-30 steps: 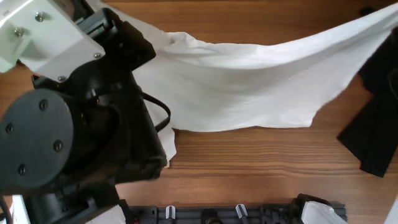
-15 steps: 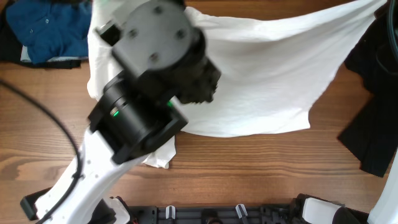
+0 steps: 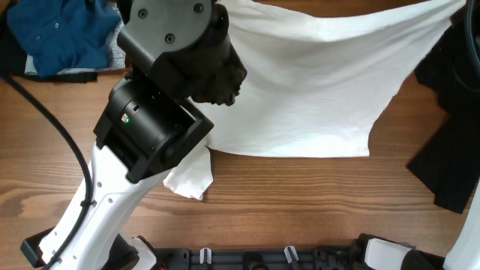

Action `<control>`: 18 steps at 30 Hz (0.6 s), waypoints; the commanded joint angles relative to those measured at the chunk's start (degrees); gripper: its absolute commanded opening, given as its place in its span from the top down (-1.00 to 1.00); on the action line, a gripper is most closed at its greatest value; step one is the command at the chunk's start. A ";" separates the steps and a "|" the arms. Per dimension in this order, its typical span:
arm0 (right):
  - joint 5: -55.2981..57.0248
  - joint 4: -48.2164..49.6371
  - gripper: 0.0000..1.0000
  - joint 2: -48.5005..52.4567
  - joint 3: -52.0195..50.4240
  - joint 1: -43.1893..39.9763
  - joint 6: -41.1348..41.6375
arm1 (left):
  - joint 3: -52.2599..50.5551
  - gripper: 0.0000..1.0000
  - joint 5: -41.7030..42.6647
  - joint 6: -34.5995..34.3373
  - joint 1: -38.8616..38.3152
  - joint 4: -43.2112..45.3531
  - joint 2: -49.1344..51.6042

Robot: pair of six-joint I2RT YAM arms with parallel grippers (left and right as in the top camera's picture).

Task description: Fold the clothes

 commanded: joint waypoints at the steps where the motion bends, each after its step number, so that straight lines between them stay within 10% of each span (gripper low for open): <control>1: -2.01 -0.07 0.92 -0.57 0.92 0.04 -0.87 | 0.59 0.92 6.32 5.40 1.79 -0.81 -1.33; 6: -1.95 -1.09 0.91 -0.57 0.92 0.04 -1.27 | 0.59 0.92 7.19 -6.69 8.17 -4.85 -1.38; 18: -1.53 -1.88 0.91 -0.57 0.92 0.04 -1.27 | 0.59 0.92 40.65 -28.46 31.56 -28.63 -1.95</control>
